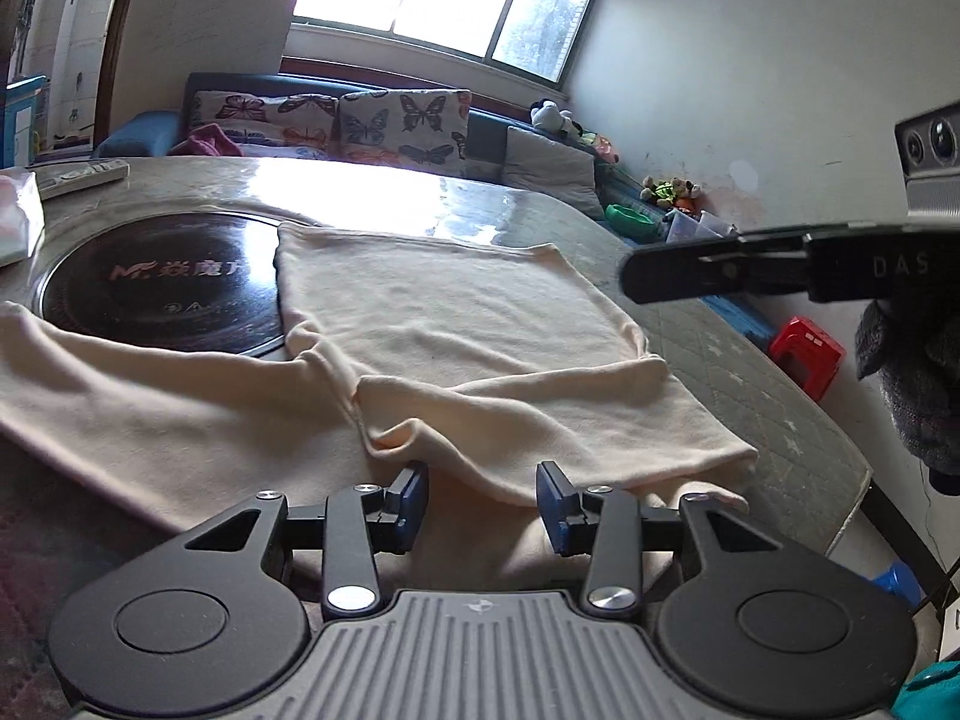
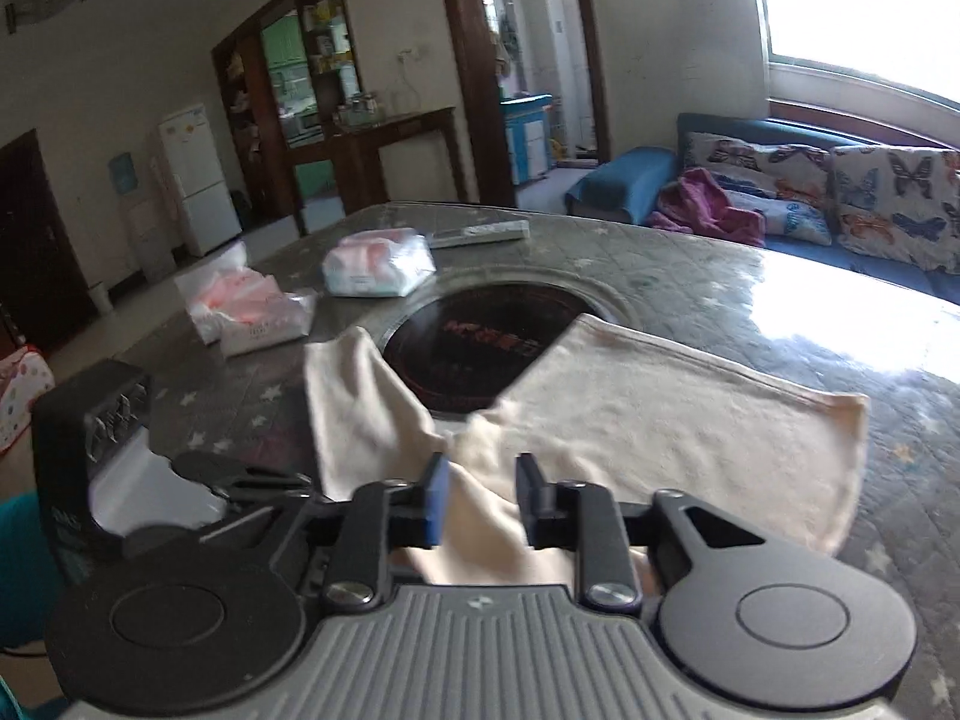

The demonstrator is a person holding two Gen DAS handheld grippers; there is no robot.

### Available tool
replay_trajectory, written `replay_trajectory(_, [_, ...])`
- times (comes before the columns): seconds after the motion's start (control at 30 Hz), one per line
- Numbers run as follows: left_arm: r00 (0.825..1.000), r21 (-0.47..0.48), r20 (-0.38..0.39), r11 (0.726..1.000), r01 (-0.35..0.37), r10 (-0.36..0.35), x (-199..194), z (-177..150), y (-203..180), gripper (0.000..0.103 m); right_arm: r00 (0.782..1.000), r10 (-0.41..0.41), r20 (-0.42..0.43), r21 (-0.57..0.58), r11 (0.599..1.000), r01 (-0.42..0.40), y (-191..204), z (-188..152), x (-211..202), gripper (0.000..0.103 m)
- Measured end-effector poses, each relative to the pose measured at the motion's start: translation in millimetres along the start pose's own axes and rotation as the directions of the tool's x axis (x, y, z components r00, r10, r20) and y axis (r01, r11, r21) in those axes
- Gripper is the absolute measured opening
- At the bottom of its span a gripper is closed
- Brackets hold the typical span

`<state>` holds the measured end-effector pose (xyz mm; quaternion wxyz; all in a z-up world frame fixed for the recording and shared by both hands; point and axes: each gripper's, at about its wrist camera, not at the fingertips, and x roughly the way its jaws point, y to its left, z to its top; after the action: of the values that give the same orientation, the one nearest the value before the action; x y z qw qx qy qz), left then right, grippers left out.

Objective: Fold clothes

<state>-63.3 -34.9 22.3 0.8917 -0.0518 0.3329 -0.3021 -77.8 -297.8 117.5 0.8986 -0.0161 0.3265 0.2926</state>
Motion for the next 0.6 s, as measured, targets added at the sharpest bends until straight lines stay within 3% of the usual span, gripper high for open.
replay_trajectory(0.17, [1.0, -0.007, 0.006, 1.0, -0.026, 0.026, -7, 0, 4, 0.043, 0.992, -0.108, -0.07, 0.033, 0.993, 0.11, -27, -34, -7, 0.026])
replay_trajectory(0.4, [0.996, -0.017, 0.041, 0.997, -0.074, 0.074, -19, 8, 8, 0.043, 0.969, -0.193, -0.154, 0.104, 0.972, 0.21, -61, -83, -13, 0.026])
replay_trajectory(0.47, [0.996, -0.02, 0.048, 0.997, -0.078, 0.079, -18, 11, 8, 0.043, 0.962, -0.22, -0.161, 0.101, 0.966, 0.237, -65, -89, -15, 0.026])
replay_trajectory(0.6, [0.993, -0.042, 0.055, 0.994, -0.104, 0.106, -10, 18, 15, 0.043, 0.963, -0.252, -0.097, 0.068, 0.963, 0.259, -67, -81, -15, 0.026])
